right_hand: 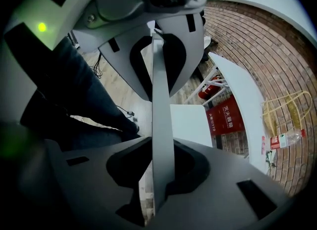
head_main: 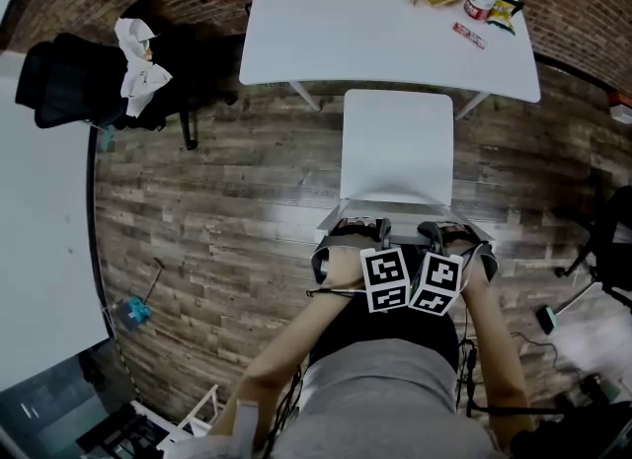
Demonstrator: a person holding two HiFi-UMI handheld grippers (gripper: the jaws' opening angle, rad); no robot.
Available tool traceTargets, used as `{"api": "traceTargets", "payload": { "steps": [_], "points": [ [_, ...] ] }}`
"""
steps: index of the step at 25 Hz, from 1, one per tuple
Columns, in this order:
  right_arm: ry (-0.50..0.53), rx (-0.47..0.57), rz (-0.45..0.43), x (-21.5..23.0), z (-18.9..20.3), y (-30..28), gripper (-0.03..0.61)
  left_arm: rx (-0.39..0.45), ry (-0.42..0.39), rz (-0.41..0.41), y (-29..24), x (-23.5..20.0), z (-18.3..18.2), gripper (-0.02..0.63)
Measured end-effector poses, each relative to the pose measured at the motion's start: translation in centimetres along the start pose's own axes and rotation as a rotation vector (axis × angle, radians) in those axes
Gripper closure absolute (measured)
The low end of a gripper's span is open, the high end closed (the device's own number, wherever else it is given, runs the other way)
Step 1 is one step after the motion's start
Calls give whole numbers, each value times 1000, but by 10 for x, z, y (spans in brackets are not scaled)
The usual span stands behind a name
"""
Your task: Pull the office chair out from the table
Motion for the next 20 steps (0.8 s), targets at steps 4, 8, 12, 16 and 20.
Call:
{"api": "traceTargets", "payload": {
  "steps": [4, 8, 12, 16, 20],
  "points": [
    [14, -36, 5, -24, 2, 0, 491, 28, -3, 6, 5, 21, 6, 528],
    [-3, -34, 13, -41, -7, 0, 491, 36, -11, 19, 8, 35, 16, 528],
    [-15, -35, 20, -51, -9, 2, 489, 49, -18, 13, 10, 43, 20, 526],
    [-1, -41, 27, -53, -7, 0, 488, 77, -14, 13, 10, 43, 23, 526],
    [-19, -24, 26, -52, -6, -1, 483, 122, -2, 2, 9, 43, 25, 521]
  ]
}}
Point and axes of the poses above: the fingertips, and each gripper's own axes: y backward along the fingers, x to its right, z out of its underside, the point moved 10 cm from there along y, backward along the fingers, and after that the axes turned 6 degrees about y, right-handed, at the moved point
